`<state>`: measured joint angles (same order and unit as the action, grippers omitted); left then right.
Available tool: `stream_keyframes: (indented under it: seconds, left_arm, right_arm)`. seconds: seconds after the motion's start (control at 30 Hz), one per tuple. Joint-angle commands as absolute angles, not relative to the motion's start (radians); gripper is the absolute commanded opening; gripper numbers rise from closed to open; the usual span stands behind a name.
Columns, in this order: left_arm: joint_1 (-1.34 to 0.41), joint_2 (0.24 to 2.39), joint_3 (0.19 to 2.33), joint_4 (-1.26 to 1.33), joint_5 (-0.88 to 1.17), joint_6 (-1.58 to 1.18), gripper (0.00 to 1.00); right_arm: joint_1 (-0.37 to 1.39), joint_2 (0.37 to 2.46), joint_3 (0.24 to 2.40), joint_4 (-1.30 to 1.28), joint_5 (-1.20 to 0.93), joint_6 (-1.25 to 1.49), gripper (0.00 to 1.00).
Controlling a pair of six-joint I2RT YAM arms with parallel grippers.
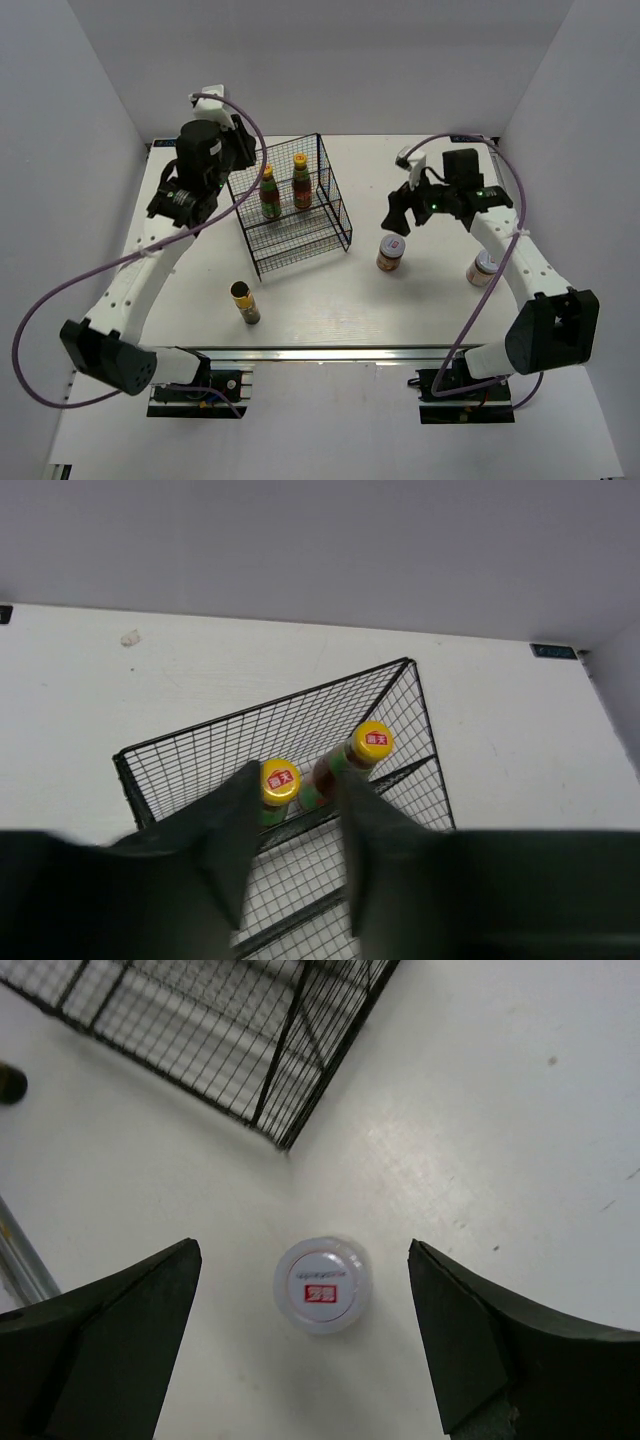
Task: Organize the condiment bottles
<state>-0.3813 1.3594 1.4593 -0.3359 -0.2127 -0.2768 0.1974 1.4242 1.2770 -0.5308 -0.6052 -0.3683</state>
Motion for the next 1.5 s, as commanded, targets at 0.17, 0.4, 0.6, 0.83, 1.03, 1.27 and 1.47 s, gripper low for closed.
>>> stream_keyframes:
  seconds: [0.17,0.4,0.6,0.83,1.03,1.27,1.47]
  left_arm:
    - [-0.382,1.042,1.321,-0.529,-0.173,-0.342,0.44]
    - [-0.382,0.827,1.158,-0.663,-0.192,-0.488,0.81]
    - [-0.382,0.747,1.114,-0.764,-0.198,-0.549,0.84]
    - [-0.382,0.723,1.081,-0.785,-0.189,-0.571,0.84]
    - [-0.382,0.718,1.045,-0.764,-0.172,-0.586,0.84]
    - [-0.380,0.718,1.037,-0.765,-0.169,-0.586,0.85]
    - [-0.382,0.706,1.036,-0.785,-0.181,-0.586,0.86]
  right_arm:
    - [0.293,1.356,1.088,-0.555,-0.352,-0.448,0.89]
    - [0.316,1.391,1.058,-0.519,-0.285,-0.454,0.89]
    - [0.334,1.437,1.035,-0.462,-0.233,-0.451,0.89]
    - [0.351,1.508,1.038,-0.416,-0.207,-0.431,0.89]
    - [0.351,1.528,1.037,-0.400,-0.228,-0.426,0.71]
    - [0.359,1.522,1.034,-0.411,-0.271,-0.452,0.34]
    - [0.354,1.425,1.100,-0.653,-0.371,-0.664,0.00]
